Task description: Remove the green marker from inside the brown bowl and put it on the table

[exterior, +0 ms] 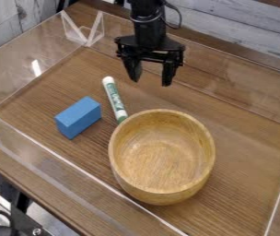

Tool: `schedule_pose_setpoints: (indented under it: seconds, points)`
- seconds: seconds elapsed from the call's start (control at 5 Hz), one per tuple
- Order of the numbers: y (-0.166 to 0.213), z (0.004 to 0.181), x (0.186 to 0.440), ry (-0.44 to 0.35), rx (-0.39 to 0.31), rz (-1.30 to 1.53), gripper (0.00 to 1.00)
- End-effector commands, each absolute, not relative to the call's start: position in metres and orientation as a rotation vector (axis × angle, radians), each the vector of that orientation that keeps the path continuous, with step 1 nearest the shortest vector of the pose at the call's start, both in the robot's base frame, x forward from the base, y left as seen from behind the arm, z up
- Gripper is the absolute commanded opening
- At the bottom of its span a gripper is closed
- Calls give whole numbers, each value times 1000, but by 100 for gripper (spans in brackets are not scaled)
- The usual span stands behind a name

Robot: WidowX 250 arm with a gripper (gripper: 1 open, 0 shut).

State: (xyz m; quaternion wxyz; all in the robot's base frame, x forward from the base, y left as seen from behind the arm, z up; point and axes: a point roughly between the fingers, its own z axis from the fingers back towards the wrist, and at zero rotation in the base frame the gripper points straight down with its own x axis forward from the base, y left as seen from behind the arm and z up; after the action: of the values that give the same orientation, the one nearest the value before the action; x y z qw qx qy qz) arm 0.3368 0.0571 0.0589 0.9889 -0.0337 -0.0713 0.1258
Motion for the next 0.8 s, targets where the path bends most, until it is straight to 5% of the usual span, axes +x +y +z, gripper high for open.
schedule_pose_setpoints:
  seconds: [0.0,0.6]
  points:
    - [63,74,345,-197,-65,267,100]
    - [61,74,336,-182,-79,282,100]
